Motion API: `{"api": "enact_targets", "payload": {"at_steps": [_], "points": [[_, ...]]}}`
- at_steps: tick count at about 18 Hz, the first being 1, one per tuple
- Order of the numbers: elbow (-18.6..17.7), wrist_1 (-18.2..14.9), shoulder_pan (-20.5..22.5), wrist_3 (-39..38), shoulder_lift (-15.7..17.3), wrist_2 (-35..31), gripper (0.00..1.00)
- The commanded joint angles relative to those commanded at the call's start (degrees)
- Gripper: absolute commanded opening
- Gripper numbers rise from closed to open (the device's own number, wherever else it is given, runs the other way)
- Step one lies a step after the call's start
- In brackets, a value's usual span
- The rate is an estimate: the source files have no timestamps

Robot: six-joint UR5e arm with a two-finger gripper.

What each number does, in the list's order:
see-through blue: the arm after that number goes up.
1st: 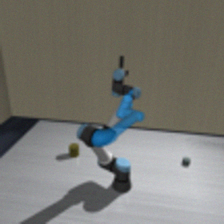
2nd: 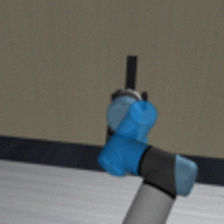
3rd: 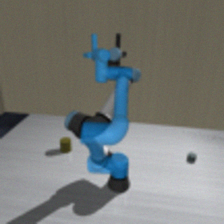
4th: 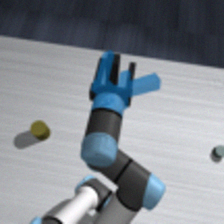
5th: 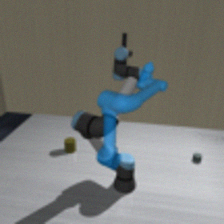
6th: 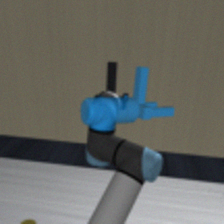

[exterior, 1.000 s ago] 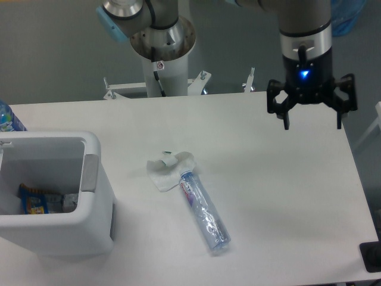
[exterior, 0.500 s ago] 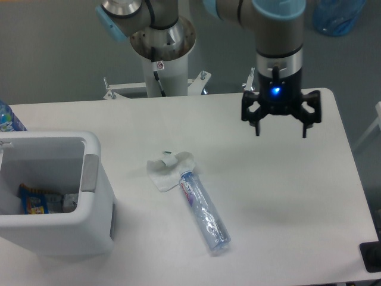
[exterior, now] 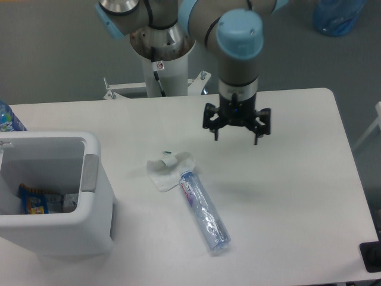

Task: Place the trash in the trash can
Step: 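Move the open gripper over the crumpled white tissue, then lower the gripper onto the tissue and close on it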

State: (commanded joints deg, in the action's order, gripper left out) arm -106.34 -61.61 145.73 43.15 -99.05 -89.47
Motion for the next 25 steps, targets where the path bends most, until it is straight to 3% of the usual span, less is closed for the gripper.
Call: {"api": "enact_targets", "payload": {"at_steps": [7, 13, 21, 22, 25], "points": [[-0.4, -0.2, -3.6, -4.2, -4.4, 0.2, 1.0], [-2.7, 0.2, -4.6, -5.2, -6.4, -0.1, 1.0], [-3.2, 1.3, -5.6, -6.4, -8.6, -0.1, 1.0], [-3.3, 1.6, -5.7, -6.5, -8.8, -0.2, 0.98], [-3.3, 1.6, -6.0, -6.4, -8.7, -0.3, 0.76]]}}
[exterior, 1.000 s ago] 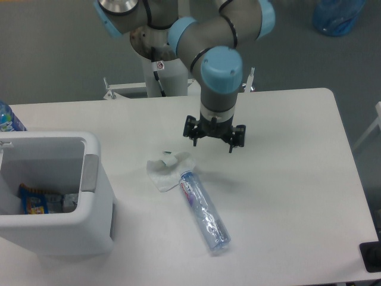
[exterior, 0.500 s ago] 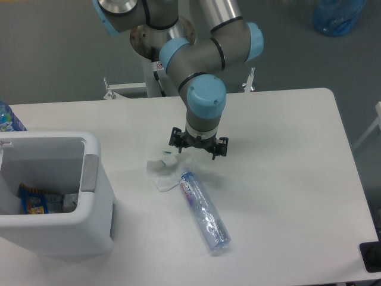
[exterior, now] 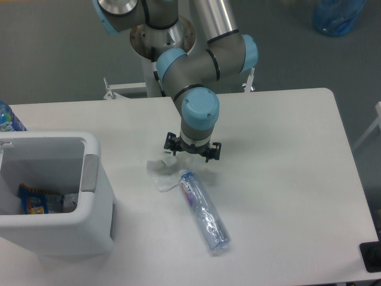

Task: Place the trash in the trash can
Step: 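Lower the gripper onto the tissue and close on it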

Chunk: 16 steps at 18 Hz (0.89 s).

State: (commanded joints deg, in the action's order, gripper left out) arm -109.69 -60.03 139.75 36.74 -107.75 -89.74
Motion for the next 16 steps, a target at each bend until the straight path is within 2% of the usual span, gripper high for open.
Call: {"api": "enact_targets", "payload": {"at_steps": [5, 7, 10, 13, 16], "points": [[0.1, -0.1, 0.1, 0.0, 0.0, -0.3, 0.39], [0.1, -0.2, 0.1, -0.1, 0.0, -0.9, 0.32], [0.3, -0.1, 0.1, -0.1, 0.4, -1.4, 0.14], [0.6, -0.2, 0.1, 0.0, 0.6, -1.5, 0.06], [0.6, -0.6, 0.1, 0.9, 2.2, -1.4, 0.05]]}}
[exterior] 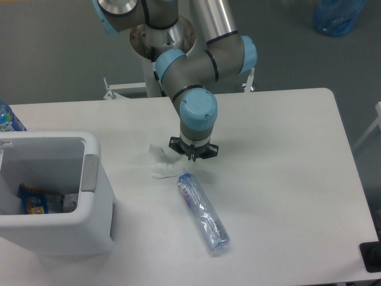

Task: Place the trash in the trash can
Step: 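Lower the gripper onto the tissue and close on it, then lift the tissue and carry it over the white trash bin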

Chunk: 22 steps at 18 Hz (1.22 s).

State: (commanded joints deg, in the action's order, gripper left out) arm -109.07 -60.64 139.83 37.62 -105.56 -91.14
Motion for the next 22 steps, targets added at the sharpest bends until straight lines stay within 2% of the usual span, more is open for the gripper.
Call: {"api": "enact_targets", "payload": {"at_steps": [5, 8, 10, 11, 14, 16, 22], "points": [[0.4, -0.4, 0.7, 8.4, 4.6, 0.0, 0.05], [2.7, -1.1, 1.3, 11.2, 6.0, 0.0, 0.05], [5.2, -3.2, 1.4, 11.4, 6.9, 0.6, 0.05], [6.4, -3.3, 1.8, 11.3, 7.2, 2.1, 0.05], [11.0, -2.9, 4.6, 10.3, 7.3, 13.3, 0.05], [14.7, -3.4, 6.7, 6.4, 7.3, 19.9, 0.05], [20.2, -2.8, 10.7, -0.3, 8.2, 29.5, 0.05]]}}
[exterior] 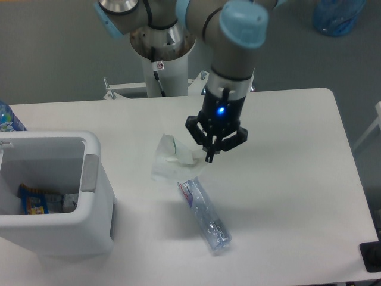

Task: Place the trash in the trash can
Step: 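Lift the tissue and carry it over the white trash bin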

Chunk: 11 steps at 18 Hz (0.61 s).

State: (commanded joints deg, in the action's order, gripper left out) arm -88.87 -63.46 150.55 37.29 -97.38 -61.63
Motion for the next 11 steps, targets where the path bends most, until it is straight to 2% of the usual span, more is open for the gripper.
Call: {"api": "enact_targets", "payload": {"at_steps": [3, 7, 10, 11], "points": [[4.8, 0.1, 2.4, -6.0, -0.3, 5.5, 0.05], [11.9, 0.6, 2.9, -13.1, -3.2, 10.3, 0.05], [12.4, 3.7, 2.8, -18.9, -3.3, 10.5, 0.05], [12.4, 3.8, 2.7, -20.3, -2.9, 10.5, 0.05]]}}
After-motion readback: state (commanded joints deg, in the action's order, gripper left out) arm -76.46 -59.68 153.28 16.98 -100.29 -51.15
